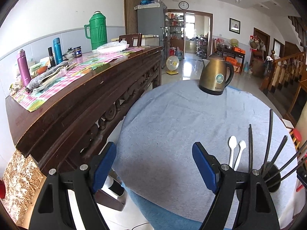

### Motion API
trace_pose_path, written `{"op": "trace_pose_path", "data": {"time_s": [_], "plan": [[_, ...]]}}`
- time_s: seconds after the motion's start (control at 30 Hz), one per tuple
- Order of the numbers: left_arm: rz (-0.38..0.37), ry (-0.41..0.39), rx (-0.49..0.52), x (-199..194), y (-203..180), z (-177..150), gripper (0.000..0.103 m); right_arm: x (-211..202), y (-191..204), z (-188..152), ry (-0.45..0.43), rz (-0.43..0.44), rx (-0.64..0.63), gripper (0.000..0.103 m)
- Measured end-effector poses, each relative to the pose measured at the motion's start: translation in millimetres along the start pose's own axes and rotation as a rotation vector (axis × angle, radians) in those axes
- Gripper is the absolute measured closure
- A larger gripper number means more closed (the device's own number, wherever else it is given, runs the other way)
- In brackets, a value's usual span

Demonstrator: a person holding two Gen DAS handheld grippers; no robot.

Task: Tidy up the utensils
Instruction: 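Carry the dark grey holder with the right tool and set it on the cloth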

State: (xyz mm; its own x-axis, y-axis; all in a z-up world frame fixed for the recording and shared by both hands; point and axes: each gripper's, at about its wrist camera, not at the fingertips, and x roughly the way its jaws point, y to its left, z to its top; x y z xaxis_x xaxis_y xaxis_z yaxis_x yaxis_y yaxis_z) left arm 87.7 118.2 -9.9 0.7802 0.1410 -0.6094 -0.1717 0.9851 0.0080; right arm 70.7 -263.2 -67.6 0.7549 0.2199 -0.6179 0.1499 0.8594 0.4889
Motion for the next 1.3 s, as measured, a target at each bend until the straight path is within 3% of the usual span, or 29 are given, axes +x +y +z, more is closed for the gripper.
{"op": "trace_pose_path", "data": {"time_s": [1.3], "plan": [[0.02,0.087,0.03,38,-7,-11,0.021,37,-7,-3,0.06,-0.027,0.028,0.046]]}}
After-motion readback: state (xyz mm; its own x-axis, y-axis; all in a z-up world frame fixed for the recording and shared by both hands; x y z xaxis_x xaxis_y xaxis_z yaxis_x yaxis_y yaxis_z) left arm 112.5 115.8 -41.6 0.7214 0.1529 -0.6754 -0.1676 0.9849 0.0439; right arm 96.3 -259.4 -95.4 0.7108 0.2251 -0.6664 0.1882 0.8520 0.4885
